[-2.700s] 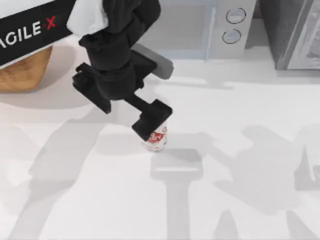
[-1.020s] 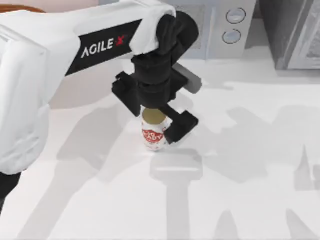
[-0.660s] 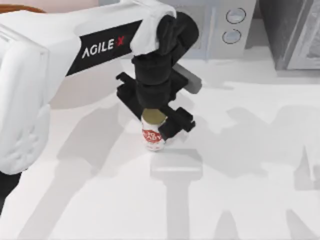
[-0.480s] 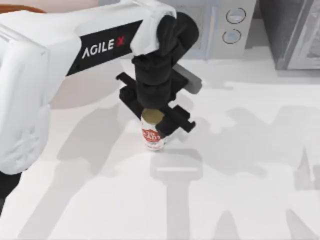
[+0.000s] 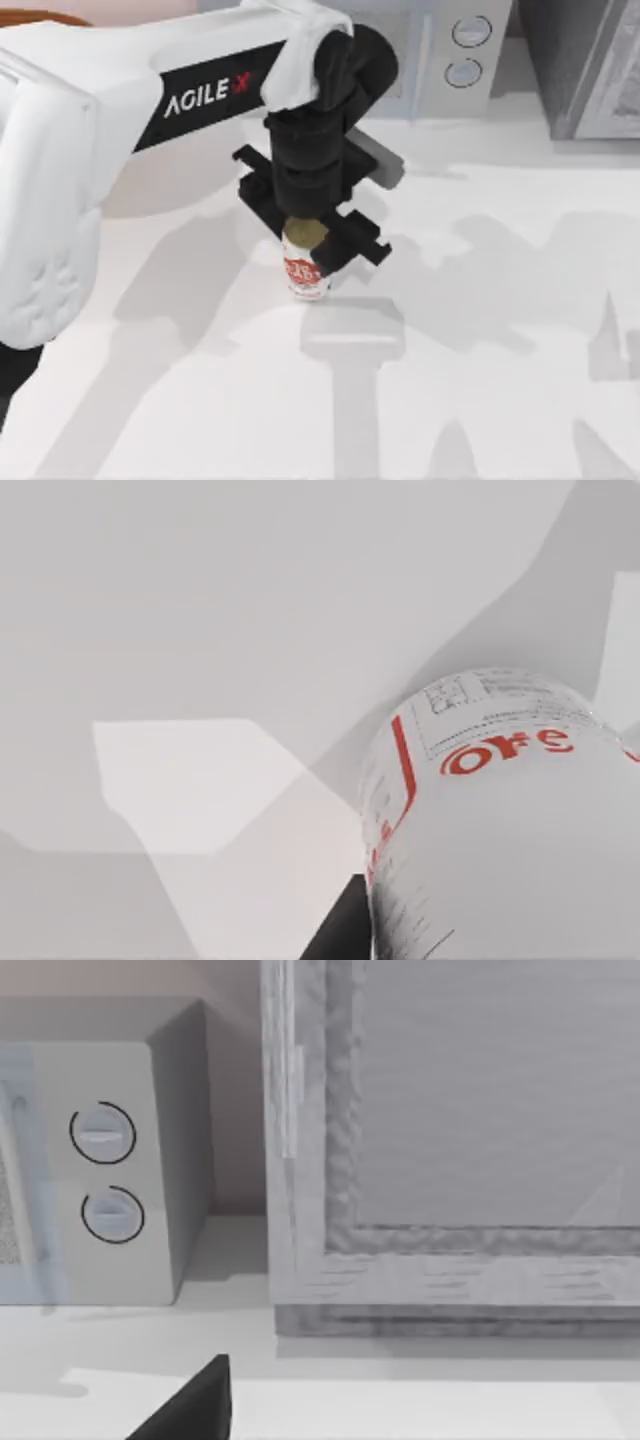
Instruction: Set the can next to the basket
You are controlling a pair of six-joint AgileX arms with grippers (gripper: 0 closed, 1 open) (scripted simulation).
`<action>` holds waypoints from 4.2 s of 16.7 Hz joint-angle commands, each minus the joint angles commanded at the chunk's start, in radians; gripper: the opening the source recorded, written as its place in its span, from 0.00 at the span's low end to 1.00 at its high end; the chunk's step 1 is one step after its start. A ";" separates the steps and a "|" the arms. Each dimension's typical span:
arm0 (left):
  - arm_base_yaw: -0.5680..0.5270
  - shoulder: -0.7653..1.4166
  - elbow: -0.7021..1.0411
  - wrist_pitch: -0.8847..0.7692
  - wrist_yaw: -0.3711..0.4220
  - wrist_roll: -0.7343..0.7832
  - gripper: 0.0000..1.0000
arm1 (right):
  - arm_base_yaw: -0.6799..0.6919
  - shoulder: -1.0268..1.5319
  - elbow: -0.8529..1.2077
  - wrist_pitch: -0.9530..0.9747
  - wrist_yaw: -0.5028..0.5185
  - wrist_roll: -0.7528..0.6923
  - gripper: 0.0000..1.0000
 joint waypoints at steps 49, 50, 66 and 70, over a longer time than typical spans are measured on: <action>0.332 -0.220 -0.530 0.101 -0.043 -0.348 0.00 | 0.000 0.000 0.000 0.000 0.000 0.000 1.00; 0.363 -0.234 -0.494 0.104 -0.033 -0.345 0.00 | 0.000 0.000 0.000 0.000 0.000 0.000 1.00; 0.454 -0.280 -0.395 0.115 -0.004 -0.334 0.60 | 0.000 0.000 0.000 0.000 0.000 0.000 1.00; 0.454 -0.280 -0.395 0.115 -0.004 -0.334 0.90 | 0.000 0.000 0.000 0.000 0.000 0.000 1.00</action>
